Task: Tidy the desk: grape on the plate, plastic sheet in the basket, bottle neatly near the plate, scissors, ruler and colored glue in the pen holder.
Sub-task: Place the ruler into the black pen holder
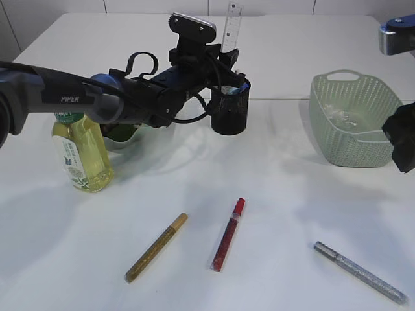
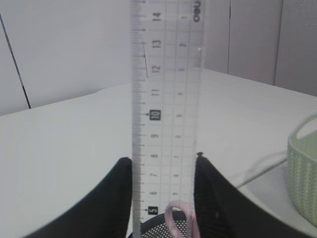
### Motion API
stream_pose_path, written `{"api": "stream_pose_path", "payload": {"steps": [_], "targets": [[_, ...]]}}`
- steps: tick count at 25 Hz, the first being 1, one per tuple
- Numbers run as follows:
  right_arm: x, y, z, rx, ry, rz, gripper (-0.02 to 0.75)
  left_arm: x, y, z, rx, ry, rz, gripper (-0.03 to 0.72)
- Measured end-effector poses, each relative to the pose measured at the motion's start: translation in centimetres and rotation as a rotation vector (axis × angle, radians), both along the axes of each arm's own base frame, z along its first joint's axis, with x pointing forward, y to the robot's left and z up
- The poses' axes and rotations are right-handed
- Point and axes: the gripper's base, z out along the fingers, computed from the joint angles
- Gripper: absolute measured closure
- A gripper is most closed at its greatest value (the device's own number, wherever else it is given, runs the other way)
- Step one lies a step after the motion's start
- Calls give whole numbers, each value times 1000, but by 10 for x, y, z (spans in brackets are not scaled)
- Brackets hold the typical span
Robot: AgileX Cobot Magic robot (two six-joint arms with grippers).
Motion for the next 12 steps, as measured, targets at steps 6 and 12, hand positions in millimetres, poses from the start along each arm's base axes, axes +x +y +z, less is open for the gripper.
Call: {"api": "stream_pose_path", "payload": {"steps": [6,12], "targets": [[0,0,0,0,0,0,248,0,0,0,1,-1,-1,390],[0,0,0,1,-2,0,248,0,0,0,1,-1,-1,389]]}}
